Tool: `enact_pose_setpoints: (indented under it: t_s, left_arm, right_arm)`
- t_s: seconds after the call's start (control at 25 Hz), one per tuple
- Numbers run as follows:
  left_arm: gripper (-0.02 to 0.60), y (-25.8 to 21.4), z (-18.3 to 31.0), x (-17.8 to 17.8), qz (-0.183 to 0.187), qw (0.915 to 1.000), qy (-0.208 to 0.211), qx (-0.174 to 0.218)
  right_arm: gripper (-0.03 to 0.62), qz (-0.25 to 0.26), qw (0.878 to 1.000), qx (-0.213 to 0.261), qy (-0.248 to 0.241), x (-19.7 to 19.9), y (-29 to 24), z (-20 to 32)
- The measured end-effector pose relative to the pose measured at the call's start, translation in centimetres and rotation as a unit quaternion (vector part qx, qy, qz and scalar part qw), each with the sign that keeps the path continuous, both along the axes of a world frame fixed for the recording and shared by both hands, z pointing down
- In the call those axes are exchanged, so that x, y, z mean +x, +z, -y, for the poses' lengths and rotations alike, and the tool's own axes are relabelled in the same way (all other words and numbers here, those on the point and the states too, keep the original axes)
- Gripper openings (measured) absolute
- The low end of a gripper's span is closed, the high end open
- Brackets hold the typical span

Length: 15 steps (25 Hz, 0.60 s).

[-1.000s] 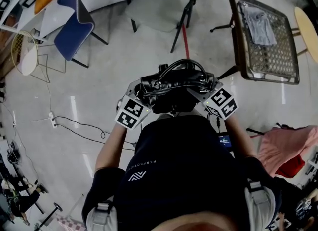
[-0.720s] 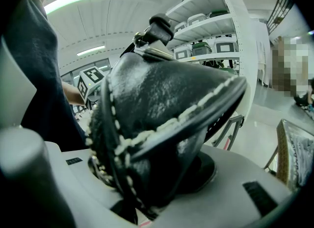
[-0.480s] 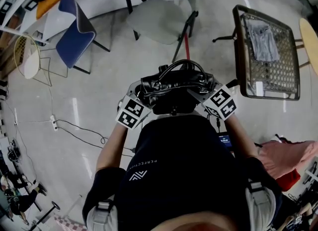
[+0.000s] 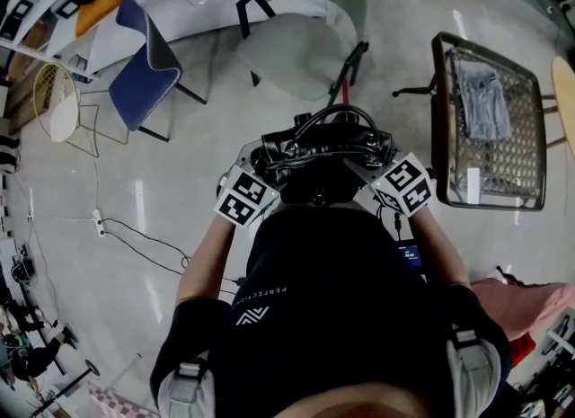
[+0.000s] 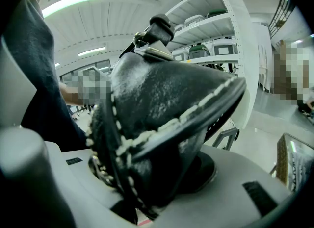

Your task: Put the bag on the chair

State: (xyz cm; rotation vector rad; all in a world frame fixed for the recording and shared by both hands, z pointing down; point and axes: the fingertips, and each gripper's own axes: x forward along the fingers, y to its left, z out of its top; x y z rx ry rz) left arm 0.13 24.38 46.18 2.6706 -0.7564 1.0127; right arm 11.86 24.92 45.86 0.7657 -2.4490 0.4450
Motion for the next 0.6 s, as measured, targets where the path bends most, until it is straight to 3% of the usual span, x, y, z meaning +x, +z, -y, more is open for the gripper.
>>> enact_pose_setpoints:
  t_s: [0.6]
  left_arm:
    - [0.300, -0.5, 4.6, -0.6, 0.016, 0.9999, 0.003, -0.003]
  right_arm:
    - [0.192, 0.008, 1.000, -0.003, 0.009, -0.6, -0.3, 4.5]
